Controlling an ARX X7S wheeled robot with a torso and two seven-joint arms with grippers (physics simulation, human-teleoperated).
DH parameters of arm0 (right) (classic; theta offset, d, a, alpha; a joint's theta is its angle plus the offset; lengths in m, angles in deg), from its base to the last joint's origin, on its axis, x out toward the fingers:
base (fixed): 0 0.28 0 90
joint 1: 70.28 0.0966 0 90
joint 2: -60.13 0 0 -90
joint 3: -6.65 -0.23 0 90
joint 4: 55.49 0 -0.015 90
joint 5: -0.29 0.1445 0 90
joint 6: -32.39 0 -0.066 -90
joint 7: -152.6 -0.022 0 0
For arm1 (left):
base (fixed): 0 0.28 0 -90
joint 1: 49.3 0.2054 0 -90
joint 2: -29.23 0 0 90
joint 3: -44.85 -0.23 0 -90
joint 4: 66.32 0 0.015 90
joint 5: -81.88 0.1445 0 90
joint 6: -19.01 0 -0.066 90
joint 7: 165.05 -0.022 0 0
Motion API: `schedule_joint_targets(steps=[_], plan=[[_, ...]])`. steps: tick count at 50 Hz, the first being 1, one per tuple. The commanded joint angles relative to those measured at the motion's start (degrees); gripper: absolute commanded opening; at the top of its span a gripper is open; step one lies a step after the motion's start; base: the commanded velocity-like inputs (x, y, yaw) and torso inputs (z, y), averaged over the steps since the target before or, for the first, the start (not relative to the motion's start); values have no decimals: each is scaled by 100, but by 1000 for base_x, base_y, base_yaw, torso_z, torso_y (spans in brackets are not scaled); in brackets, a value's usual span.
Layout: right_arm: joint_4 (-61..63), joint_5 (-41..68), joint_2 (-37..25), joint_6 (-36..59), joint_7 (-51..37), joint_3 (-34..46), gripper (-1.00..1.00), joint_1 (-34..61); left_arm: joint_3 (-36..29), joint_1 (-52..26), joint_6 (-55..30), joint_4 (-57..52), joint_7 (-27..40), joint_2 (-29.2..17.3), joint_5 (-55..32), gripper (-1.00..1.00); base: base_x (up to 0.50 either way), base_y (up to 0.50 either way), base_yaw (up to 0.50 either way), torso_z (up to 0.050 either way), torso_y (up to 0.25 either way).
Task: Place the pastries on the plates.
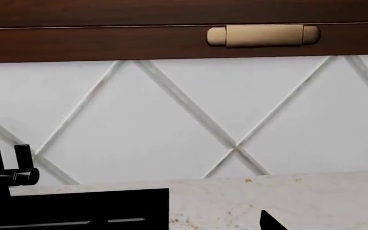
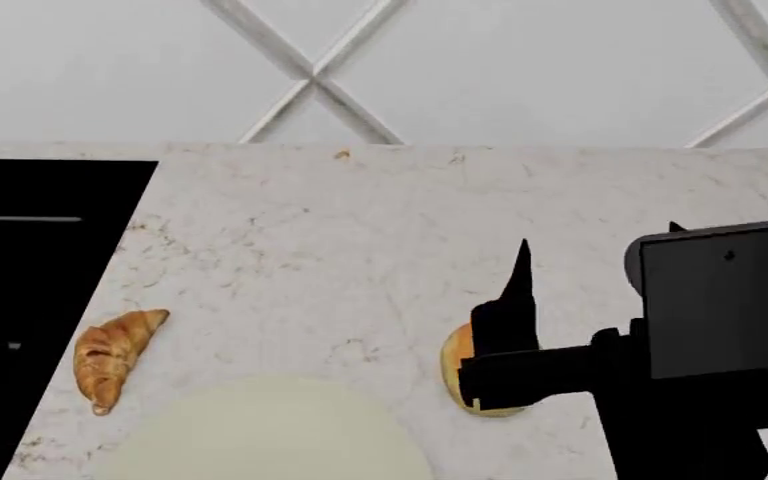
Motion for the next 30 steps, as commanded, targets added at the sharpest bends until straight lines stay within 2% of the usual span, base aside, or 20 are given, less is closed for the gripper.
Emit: schedule_joint_targets(steps=[1,5,15,30], plan=[[-1266,2145,26,675,-1232,-92,100,632,-33,6,37,13,41,-14,-38,100,0,0,0,0,0],[-1650,1651,-61,161,-1075,456,100,559,-17,65,89,43,7,-51,-35,100,0,0,0,0,0],[-2007,1557,23,13,-1004,856,100,502,175,102,-15,2,8,-146,-259,100,0,0,0,0,0],[-2984,931,54,-812,-520,1608,100,427,159,140,64,79,-30,-236,-299,100,0,0,0,0,0]])
